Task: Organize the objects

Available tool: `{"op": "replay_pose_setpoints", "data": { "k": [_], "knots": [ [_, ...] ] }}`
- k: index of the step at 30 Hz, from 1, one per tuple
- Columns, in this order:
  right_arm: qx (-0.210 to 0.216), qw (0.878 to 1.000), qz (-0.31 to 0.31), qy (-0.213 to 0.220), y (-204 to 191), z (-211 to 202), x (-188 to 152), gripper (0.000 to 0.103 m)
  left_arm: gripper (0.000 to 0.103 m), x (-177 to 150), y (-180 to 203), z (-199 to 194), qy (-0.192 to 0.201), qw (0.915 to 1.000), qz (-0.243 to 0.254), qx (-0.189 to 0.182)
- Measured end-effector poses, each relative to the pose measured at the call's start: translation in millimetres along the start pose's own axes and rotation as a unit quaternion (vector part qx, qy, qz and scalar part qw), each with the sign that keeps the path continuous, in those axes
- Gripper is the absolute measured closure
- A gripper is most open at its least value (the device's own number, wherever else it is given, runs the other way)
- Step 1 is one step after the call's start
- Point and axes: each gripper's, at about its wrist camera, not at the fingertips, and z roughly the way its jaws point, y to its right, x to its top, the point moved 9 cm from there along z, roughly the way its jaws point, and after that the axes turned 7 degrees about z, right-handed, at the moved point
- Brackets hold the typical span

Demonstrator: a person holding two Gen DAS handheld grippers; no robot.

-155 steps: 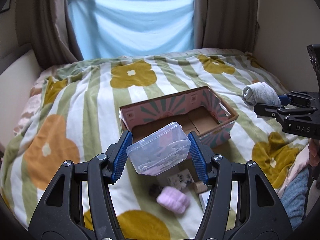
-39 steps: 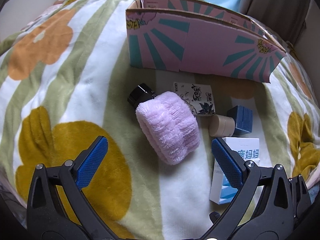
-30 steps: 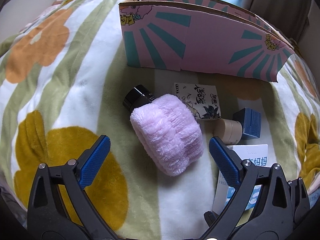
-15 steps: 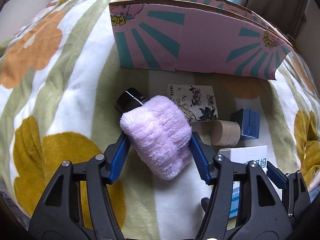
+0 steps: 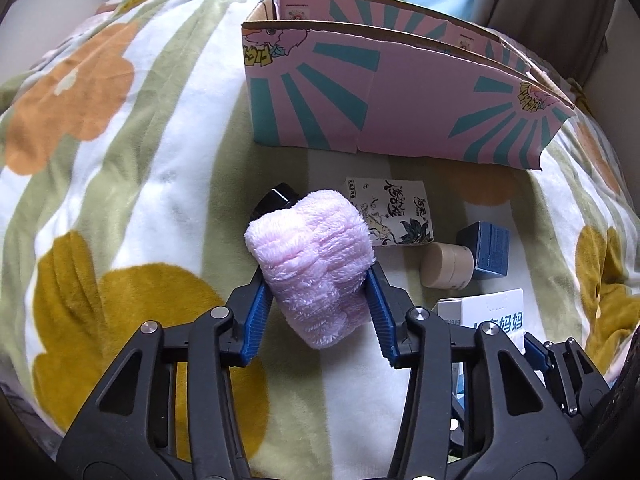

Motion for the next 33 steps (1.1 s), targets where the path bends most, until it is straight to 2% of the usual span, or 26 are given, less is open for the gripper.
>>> {"op": "replay_pose_setpoints", "data": {
  "k": [15,33],
  "knots": [
    [0.027,0.999,0.042,-0.004,9.1,-10.7,-2.5,0.037,0.061,-2.6,-5.6,-22.3,0.012,0.9999,-0.008,-0.002],
    [0.031,0.998,0.062,0.009,16.1,-37.9,2.1,0.039,0.061,1.7,3.5,-56.4,0.030,0.9994,-0.001,-0.015]
  ]
}}
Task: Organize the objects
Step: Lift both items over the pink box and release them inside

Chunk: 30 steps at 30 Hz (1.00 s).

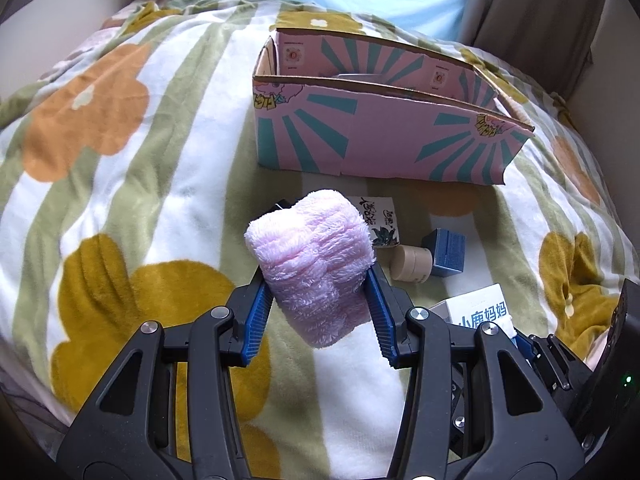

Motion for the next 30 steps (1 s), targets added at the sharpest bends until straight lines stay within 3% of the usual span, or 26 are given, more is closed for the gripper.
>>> {"op": "replay_pose_setpoints", "data": {
  "k": [15,24,30],
  "knots": [
    [0.021,0.999,0.007,0.040,-4.2,-53.8,45.4,0.039,0.061,33.5,5.5,-56.6,0.042,0.9984,0.034,-0.014],
    [0.035,0.997,-0.007,0.072,-12.4,-83.3,109.6,0.039,0.061,86.0,7.1,-81.9,0.075,0.9950,0.063,-0.019],
    [0.055,0.996,-0.020,0.075,-20.6,-90.0,162.4,0.039,0.061,127.3,8.9,-77.3,0.085,0.9923,0.090,-0.011]
  ]
}}
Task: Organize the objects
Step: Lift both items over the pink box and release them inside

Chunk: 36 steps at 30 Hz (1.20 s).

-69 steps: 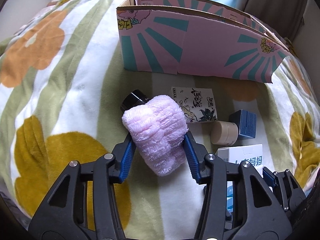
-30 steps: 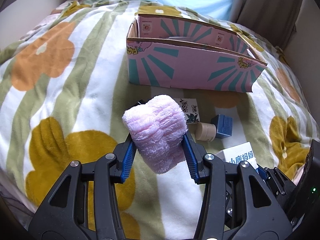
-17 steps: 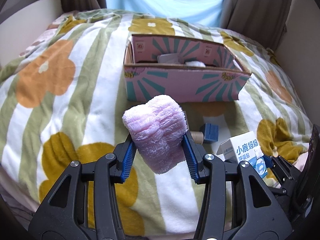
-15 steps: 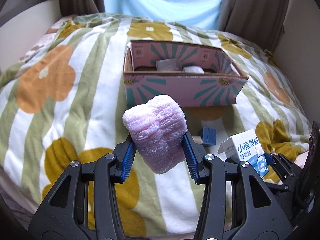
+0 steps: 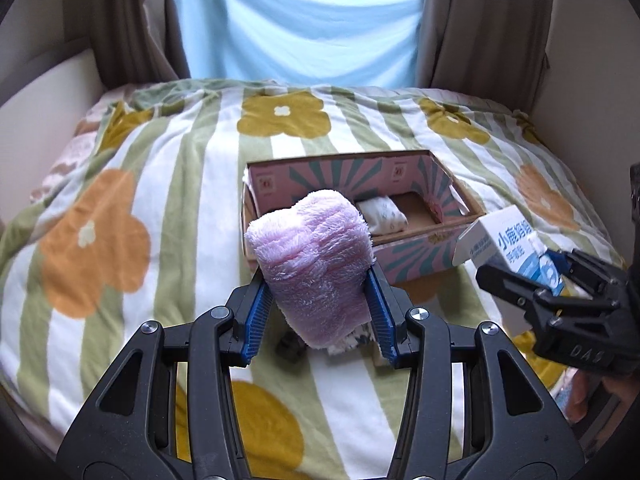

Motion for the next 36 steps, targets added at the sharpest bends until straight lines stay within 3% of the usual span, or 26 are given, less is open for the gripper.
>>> {"op": "replay_pose_setpoints", "data": {
  "k": [9,15,24,36],
  "knots": [
    [0.006,1.000,-0.007,-0.014,0.5,40.0,67.9,0.039,0.061,47.5,-23.2,48.6,-0.021,0.9997,0.010,-0.002],
    [0.016,0.999,0.004,-0.035,3.3,87.2,94.6,0.039,0.061,54.4,-36.7,102.7,-0.057,0.9982,0.002,-0.019],
    [0.027,0.996,0.030,-0.075,10.7,154.0,88.4,0.039,0.061,34.6,-47.2,168.0,-0.105,0.9941,-0.002,-0.027],
    [0.026,0.995,0.049,-0.086,12.6,180.2,83.9,0.038,0.061,21.8,-50.6,189.8,-0.119,0.9925,-0.001,-0.026]
  ]
}}
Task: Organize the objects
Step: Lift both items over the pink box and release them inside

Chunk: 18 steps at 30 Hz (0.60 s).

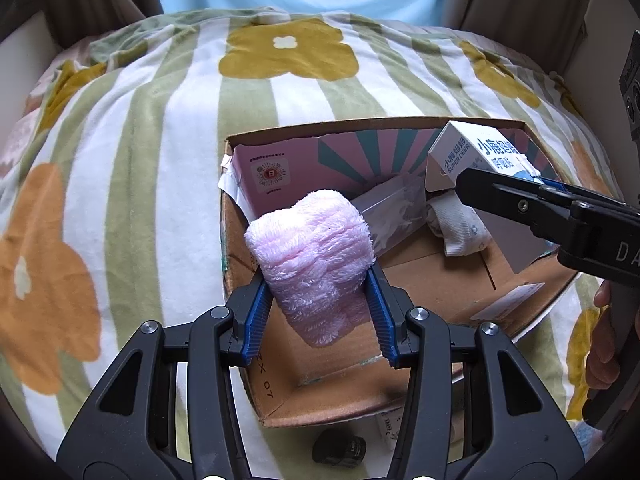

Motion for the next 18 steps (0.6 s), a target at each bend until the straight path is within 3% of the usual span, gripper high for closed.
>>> {"op": "replay_pose_setpoints", "data": {
  "k": [4,5,7,9,11,13,18],
  "knots": [
    [0.008,1.000,0.012,-0.006,1.1,3.5,2.5,0.038,0.060,1.9,1.2,-1.2,0.007,0.9998,-0.008,-0.015],
    [0.009,1.000,0.014,-0.010,1.3,5.5,2.2,0.038,0.055,2.1,1.4,-1.7,0.009,0.9999,-0.004,-0.011],
    [0.002,1.000,0.018,-0.015,3.1,8.1,2.7,0.035,0.035,2.5,1.1,-2.4,0.010,0.9999,0.001,0.001],
    [0.004,1.000,0.024,-0.014,4.6,7.7,3.7,0.025,0.013,3.5,6.9,-5.1,0.017,0.9996,0.001,-0.022],
    [-0.001,1.000,0.030,-0.009,7.7,4.1,5.8,0.022,0.002,5.1,11.1,-9.4,0.022,0.9995,0.001,-0.024],
    [-0.007,1.000,0.029,-0.006,9.8,-0.2,6.0,0.021,0.000,7.2,11.8,-17.1,0.033,0.9994,0.013,0.001],
    [-0.011,0.999,0.030,0.004,11.5,-15.0,6.3,0.021,0.000,9.0,12.1,-29.8,0.041,0.9991,0.014,0.005]
  ]
}}
